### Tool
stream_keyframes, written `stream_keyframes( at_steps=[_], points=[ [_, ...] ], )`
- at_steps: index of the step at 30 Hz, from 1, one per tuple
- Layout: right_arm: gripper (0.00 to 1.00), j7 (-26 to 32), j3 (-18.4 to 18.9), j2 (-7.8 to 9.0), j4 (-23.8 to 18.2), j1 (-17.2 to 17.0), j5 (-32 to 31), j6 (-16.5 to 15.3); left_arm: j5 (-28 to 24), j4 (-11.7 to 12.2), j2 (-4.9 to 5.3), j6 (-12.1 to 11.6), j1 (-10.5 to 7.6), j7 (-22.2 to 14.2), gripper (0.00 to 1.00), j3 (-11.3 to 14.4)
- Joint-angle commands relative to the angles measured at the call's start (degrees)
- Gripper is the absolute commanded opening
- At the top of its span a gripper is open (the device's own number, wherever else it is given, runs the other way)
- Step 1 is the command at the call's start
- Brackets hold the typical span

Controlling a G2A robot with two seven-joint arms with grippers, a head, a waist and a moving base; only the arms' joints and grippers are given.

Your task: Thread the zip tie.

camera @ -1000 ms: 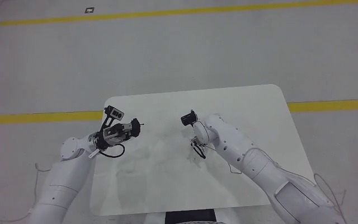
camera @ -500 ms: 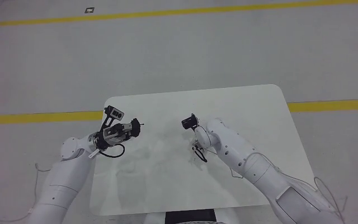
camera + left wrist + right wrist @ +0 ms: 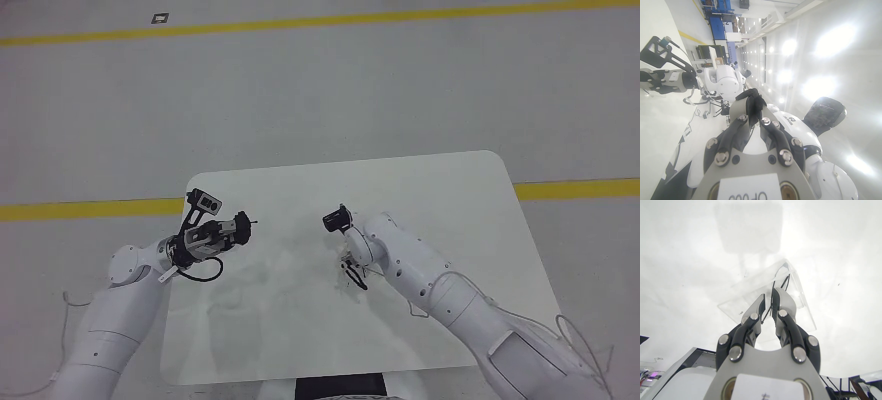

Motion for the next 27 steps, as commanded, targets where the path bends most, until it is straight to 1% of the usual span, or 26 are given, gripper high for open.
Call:
stream_keyframes(
  at_steps=[1,3,4,5,6,12,17,21,24,27],
  points=[
    [0.11,-0.04,0.03,-0.12,0.21,-0.04,-0.2,0.14,0.0,0.0,0.0,0.0,0.0,0.0,0.0,0.0],
    [0.1,-0.01,0.1,-0.22,0.35,-0.1,-0.38,0.22,0.0,0.0,0.0,0.0,0.0,0.0,0.0,0.0],
    [0.07,0.03,0.16,-0.28,0.41,-0.12,-0.46,0.25,0.0,0.0,0.0,0.0,0.0,0.0,0.0,0.0],
    [0.01,0.05,0.22,-0.32,0.44,-0.15,-0.52,0.28,0.0,0.0,0.0,0.0,0.0,0.0,0.0,0.0],
    [0.0,0.1,0.26,-0.36,0.47,-0.17,-0.61,0.29,0.0,0.0,0.0,0.0,0.0,0.0,0.0,0.0],
    [0.0,0.84,0.69,-0.55,0.13,-0.2,-1.32,0.1,0.0,0.0,0.0,0.0,0.0,0.0,0.0,0.0],
    [0.0,2.68,1.74,-0.37,-1.77,-0.27,-2.0,-0.51,0.0,0.0,0.0,0.0,0.0,0.0,0.0,0.0],
    [0.0,2.91,2.39,0.09,-3.09,-0.73,-1.16,-2.92,0.0,0.0,0.0,0.0,0.0,0.0,0.0,0.0],
    [0.0,2.91,3.19,0.61,-3.62,-0.76,0.36,-3.8,0.0,0.0,0.0,0.0,0.0,0.0,0.0,0.0],
    [0.0,2.91,4.61,1.49,-5.33,-0.84,1.76,-4.21,0.0,0.0,0.0,0.0,0.0,0.0,0.0,0.0]
  ],
)
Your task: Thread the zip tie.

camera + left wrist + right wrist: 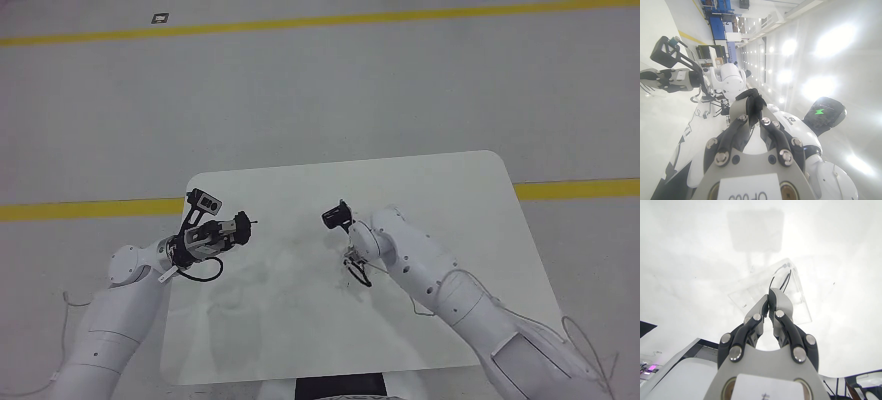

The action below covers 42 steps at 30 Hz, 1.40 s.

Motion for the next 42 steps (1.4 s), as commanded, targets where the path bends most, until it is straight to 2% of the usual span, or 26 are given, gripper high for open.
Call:
stream_keyframes(
  at_steps=[1,7,10,15,19,23,28,41,42],
  points=[
    [0.0,0.0,1.23,0.68,-1.65,-0.38,1.4,-0.41,0.0,0.0,0.0,0.0,0.0,0.0,0.0,0.0],
    [0.0,0.0,5.2,3.12,-6.51,-2.35,6.99,-3.57,0.0,0.0,0.0,0.0,0.0,0.0,0.0,0.0],
    [0.0,0.0,8.36,4.71,-9.25,-3.44,11.77,-5.55,0.0,0.0,0.0,0.0,0.0,0.0,0.0,0.0],
    [0.0,-0.06,16.68,7.2,-15.08,-6.6,22.87,-8.41,0.0,0.0,0.0,0.0,0.0,0.0,0.0,0.0],
    [0.0,-4.21,22.35,7.98,-17.55,-10.47,31.2,-10.54,0.0,0.0,0.0,0.0,0.0,0.0,0.0,0.0],
    [0.0,-8.84,25.73,8.35,-16.81,-13.32,38.5,-13.3,0.0,0.0,0.0,0.0,0.0,0.0,0.0,0.0],
    [0.0,-11.06,28.0,8.74,-12.86,-13.98,44.86,-17.99,0.0,0.0,0.0,0.0,0.0,0.0,0.0,0.0],
    [0.0,-11.06,28.0,8.74,-12.86,-13.98,44.86,-17.99,0.0,0.0,0.0,0.0,0.0,0.0,0.0,0.0],
    [0.0,-12.91,27.98,8.71,-13.6,-14.27,44.94,-18.48,0.0,0.0,0.0,0.0,0.0,0.0,0.0,0.0]
  ],
)
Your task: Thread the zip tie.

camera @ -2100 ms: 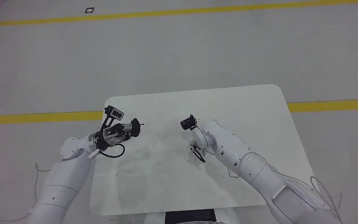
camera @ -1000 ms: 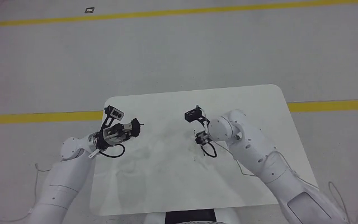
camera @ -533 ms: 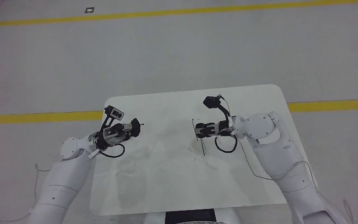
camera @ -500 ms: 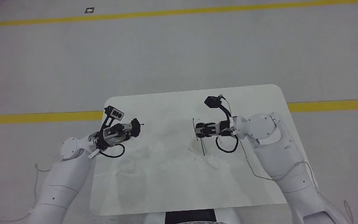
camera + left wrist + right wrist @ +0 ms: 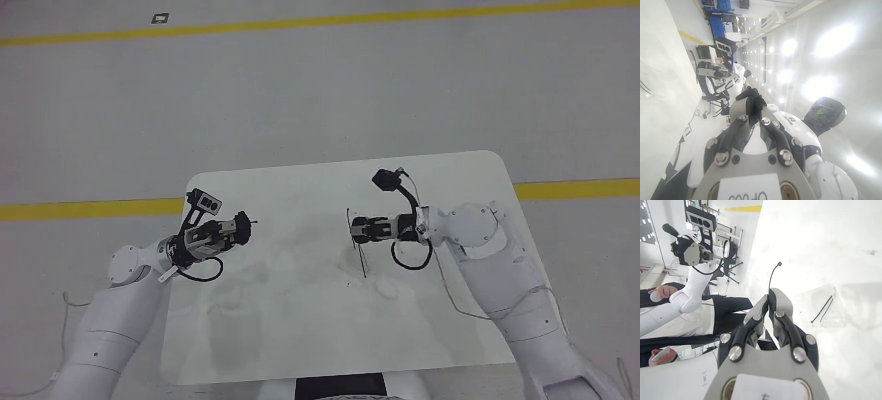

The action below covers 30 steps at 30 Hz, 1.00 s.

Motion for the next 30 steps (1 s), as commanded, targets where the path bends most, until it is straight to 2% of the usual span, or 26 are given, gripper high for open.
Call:
stream_keyframes(
  at_steps=[1,6,9,13,16,18,21,22,30],
  points=[
    [0.0,-3.6,0.08,-0.03,-1.57,-0.88,0.6,-1.09,-0.01,-0.45,-0.1,0.05,0.17,1.84,0.0,0.15],
    [0.0,-12.11,1.4,0.39,-7.98,-5.57,-0.16,-5.63,1.33,-5.74,-1.21,0.0,3.28,8.25,0.0,0.96],
    [0.0,-17.33,1.57,0.52,-11.95,-8.61,-0.71,-8.19,4.06,-8.63,-2.62,0.0,5.51,11.73,0.0,0.9],
    [0.0,-22.55,1.17,0.59,-15.37,-11.01,-1.03,-10.78,9.31,-11.1,-4.93,0.0,7.6,16.34,0.0,0.0],
    [0.0,-25.82,0.33,0.57,-16.6,-11.86,-2.08,-12.49,12.34,-12.68,-7.05,0.0,8.86,19.16,0.0,-0.23],
    [0.0,-27.47,-0.7,0.55,-17.21,-12.09,-2.98,-13.18,13.78,-12.81,-8.59,0.0,9.59,20.79,0.0,-0.02],
    [0.0,-29.3,-2.1,0.57,-18.02,-12.11,-3.73,-13.18,14.99,-12.56,-10.68,0.0,10.04,21.34,0.0,0.29],
    [0.0,-28.8,-2.67,0.63,-18.39,-11.89,-4.16,-13.18,15.39,-12.68,-11.04,0.0,10.04,20.94,0.0,0.25],
    [0.0,-28.56,-2.8,0.67,-18.46,-11.77,-4.37,-13.18,15.39,-12.68,-11.04,0.0,10.04,20.94,0.0,0.25]
  ],
)
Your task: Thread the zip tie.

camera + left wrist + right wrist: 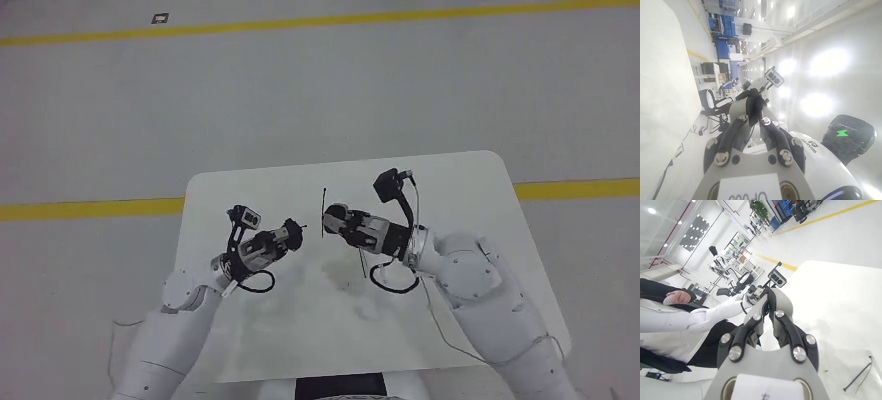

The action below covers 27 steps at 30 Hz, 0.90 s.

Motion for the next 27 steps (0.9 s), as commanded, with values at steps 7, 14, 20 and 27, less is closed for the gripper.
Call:
stream_keyframes(
  at_steps=[7,14,20,27],
  points=[
    [0.0,-17.14,-2.45,-0.85,-0.01,-1.33,-7.7,2.13,-2.76,-2.06,-1.42,0.0,1.72,5.16,0.0,-0.4],
    [0.0,-27.44,-7.37,-1.62,2.24,-2.2,-17.14,1.94,2.18,-2.2,-4.17,0.0,3.57,5.54,0.0,-1.32],
    [0.0,-34.99,-8.67,-1.91,4.28,-1.8,-25.18,1.18,5.01,-2.92,-6.9,0.0,4.49,5.85,0.0,-3.46],
    [0.0,-36.74,-8.53,-1.96,4.12,-1.88,-25.44,0.82,5.57,-3.02,-7.6,0.0,4.77,5.55,0.0,-4.0]
  ],
)
